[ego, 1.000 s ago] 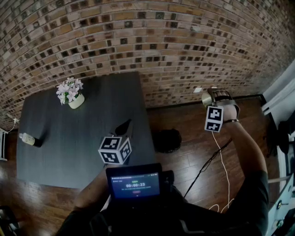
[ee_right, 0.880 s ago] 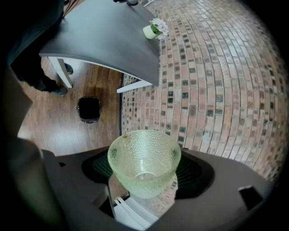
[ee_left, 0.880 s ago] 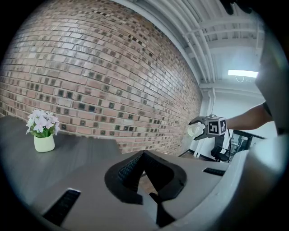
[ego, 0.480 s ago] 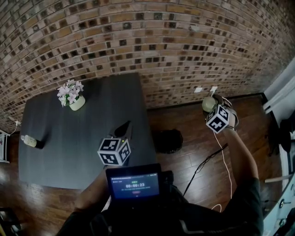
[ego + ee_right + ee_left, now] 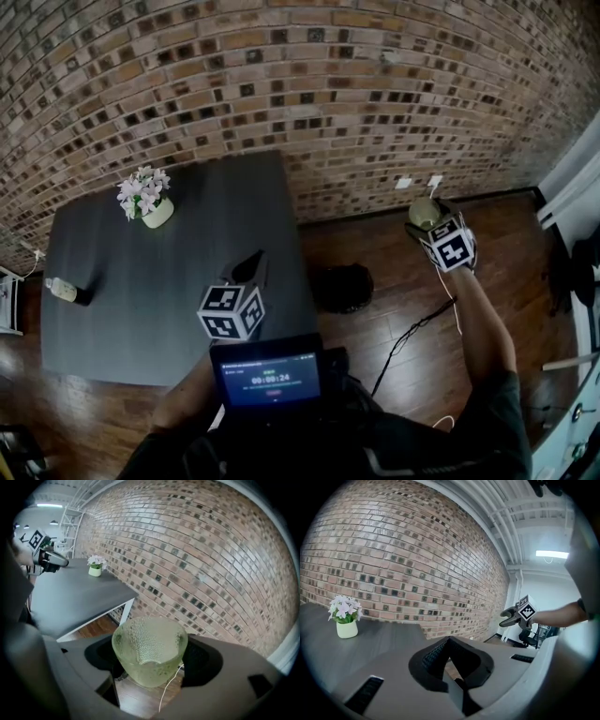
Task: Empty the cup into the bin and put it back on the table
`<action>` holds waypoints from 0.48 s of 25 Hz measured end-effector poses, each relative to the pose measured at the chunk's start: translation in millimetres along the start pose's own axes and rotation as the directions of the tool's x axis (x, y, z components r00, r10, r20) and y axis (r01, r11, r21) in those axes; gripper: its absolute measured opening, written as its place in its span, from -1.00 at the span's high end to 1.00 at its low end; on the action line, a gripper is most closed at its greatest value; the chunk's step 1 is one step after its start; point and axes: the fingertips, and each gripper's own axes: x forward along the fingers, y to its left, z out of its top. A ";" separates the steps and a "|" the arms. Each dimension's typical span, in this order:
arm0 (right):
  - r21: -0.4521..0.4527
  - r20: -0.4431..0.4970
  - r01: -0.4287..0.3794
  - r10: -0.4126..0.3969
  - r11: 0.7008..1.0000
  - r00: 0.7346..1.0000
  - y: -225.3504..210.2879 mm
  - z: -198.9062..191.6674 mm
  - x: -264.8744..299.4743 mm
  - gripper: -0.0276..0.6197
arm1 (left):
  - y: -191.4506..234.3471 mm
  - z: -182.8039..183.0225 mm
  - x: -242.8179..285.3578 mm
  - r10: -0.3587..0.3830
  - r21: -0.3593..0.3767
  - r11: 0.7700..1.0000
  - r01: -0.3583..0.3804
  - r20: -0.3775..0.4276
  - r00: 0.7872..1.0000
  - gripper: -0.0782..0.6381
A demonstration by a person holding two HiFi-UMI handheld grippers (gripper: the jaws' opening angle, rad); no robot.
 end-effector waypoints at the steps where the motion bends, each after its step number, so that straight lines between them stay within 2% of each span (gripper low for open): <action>1: 0.023 0.007 -0.010 0.010 1.000 1.000 1.0 -0.6 -0.7 -0.30 | 0.0 -0.5 -0.6 0.001 0.001 1.000 -0.001 -0.001 1.000 0.78; 6: 0.154 0.065 -0.049 0.039 0.987 0.997 0.8 -1.8 -2.7 -0.31 | 1.6 -2.0 -3.9 0.011 0.004 1.000 -0.011 -0.003 1.000 0.78; 12: 0.255 0.128 -0.098 0.067 0.962 0.989 0.7 1.7 -4.8 -0.31 | 4.9 -0.5 -7.6 0.025 0.004 1.000 -0.025 0.004 1.000 0.78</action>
